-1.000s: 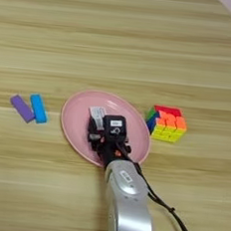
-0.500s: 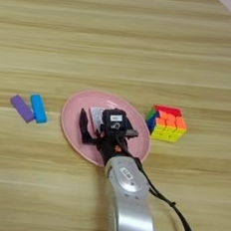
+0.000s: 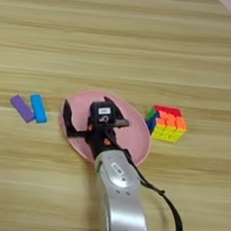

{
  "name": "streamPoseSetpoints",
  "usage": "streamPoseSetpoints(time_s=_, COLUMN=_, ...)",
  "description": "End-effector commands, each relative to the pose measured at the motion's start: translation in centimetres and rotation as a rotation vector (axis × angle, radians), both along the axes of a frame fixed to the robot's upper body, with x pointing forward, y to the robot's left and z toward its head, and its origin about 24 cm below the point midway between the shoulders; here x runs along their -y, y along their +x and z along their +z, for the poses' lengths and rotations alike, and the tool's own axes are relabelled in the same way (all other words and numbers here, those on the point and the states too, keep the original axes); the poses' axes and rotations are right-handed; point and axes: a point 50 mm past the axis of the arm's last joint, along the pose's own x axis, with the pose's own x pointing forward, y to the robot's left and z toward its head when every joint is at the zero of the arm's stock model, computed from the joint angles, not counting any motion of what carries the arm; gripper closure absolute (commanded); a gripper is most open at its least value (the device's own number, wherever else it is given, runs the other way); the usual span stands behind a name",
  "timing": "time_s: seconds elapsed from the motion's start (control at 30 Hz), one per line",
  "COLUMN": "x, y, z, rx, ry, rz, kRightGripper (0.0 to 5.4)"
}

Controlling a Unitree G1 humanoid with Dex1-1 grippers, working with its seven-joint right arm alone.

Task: Move the objects on the table

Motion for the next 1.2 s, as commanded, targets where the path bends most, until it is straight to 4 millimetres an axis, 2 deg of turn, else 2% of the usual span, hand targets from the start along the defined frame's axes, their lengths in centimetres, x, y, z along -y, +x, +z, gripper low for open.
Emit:
streamPoseSetpoints(time_s=0.03, x=-1.8, y=0.9, z=2.9, rx=0.145, ry=0.011, rz=0.078, kRightGripper=0.07)
streamPoseSetpoints(time_s=0.23, x=-5.2, y=0.5, z=3.2, rx=0.160, ry=0.036, rz=0.201, kRightGripper=0.07)
streamPoseSetpoints(time_s=0.5, x=-8.1, y=-0.1, z=2.5, rx=0.118, ry=0.049, rz=0.300, kRightGripper=0.07)
streamPoseSetpoints(time_s=0.97, x=-11.0, y=0.1, z=0.9, rx=0.025, ry=0.093, rz=0.389, kRightGripper=0.07)
streamPoseSetpoints(time_s=1.2, x=-11.4, y=0.5, z=0.5, rx=0.000, ry=0.078, rz=0.403, kRightGripper=0.07)
